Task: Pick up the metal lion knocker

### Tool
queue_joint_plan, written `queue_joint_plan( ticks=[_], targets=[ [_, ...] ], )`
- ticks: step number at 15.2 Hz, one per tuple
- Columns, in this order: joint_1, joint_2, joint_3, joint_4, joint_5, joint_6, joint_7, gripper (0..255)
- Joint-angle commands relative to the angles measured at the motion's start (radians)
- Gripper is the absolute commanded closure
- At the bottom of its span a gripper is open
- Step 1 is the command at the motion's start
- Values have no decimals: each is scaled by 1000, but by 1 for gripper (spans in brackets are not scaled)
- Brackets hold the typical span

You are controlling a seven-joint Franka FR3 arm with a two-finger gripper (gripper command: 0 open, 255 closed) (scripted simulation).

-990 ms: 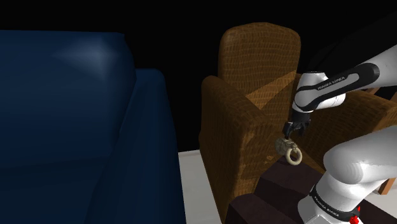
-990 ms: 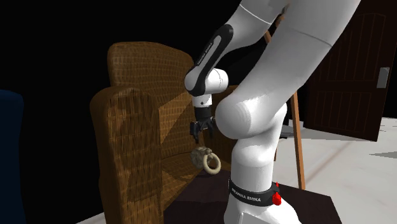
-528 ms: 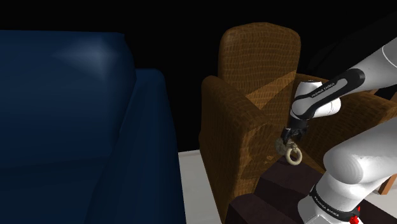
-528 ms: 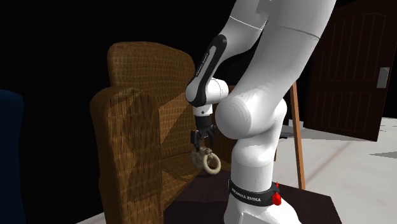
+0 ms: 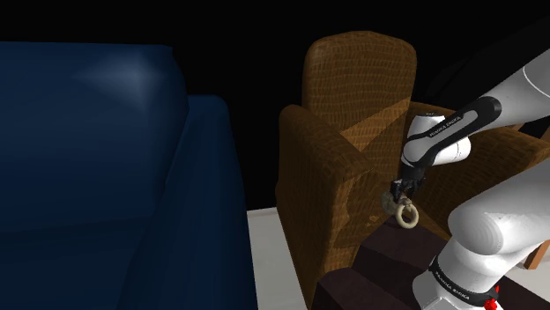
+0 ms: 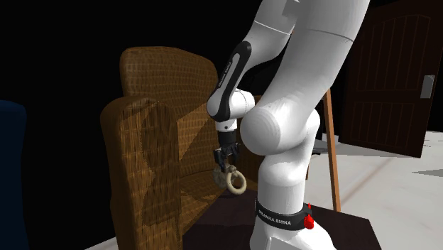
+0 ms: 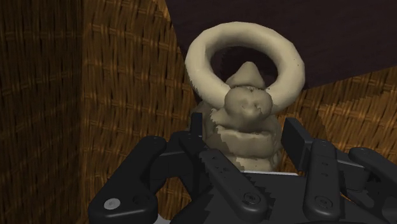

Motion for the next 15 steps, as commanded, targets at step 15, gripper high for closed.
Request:
queue_joint_plan(
  ticks=[15],
  targets=[
    [-13,-189,42,45,13,-236,-2,255]
  ],
)
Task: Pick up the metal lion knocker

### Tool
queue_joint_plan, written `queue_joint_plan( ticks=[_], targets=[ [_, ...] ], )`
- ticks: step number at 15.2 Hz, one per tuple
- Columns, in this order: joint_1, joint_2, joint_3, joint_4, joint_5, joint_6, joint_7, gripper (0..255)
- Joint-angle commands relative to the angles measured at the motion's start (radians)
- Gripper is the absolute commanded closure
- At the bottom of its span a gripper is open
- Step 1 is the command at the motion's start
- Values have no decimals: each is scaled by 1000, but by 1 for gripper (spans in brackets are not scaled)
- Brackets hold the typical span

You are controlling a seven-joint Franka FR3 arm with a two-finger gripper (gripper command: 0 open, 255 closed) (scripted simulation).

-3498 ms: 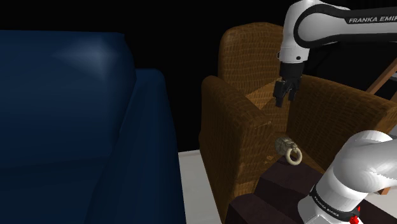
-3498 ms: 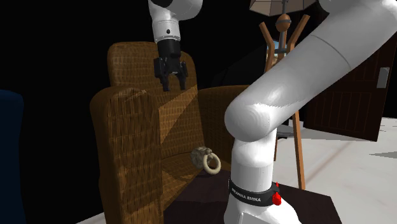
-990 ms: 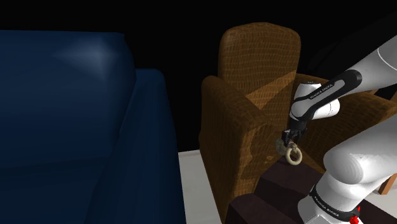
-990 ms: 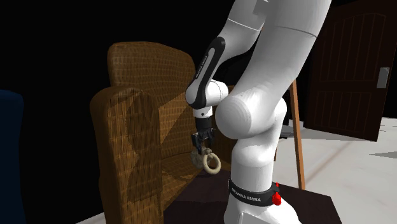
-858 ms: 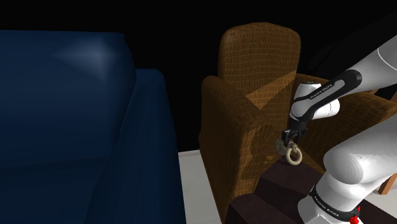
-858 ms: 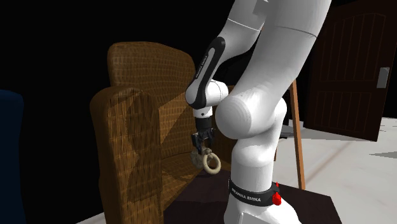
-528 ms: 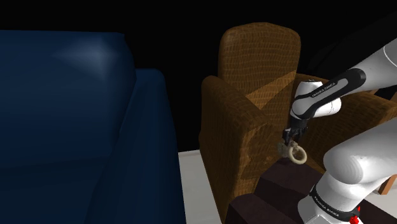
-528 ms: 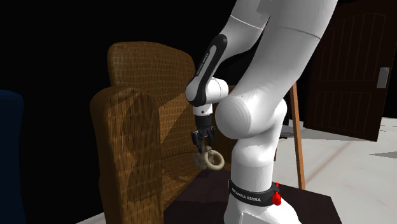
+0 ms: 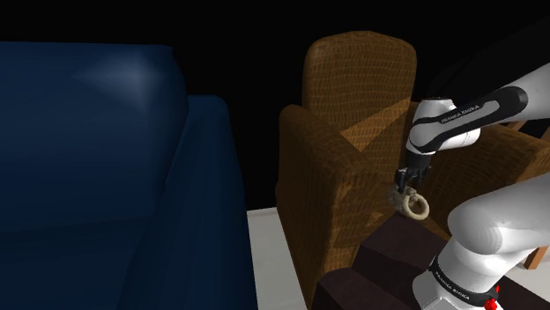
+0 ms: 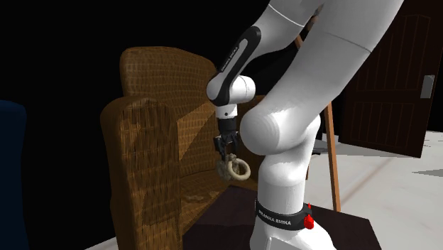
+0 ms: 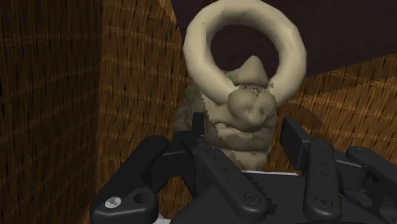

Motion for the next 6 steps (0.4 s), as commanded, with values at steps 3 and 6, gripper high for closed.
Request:
queue_joint_plan(
  ticks=[3,6],
  targets=[
    [-1,-55,15,25,10,-79,-3,255],
    [-1,-69,19,32,13,-101,-4,255]
  ],
)
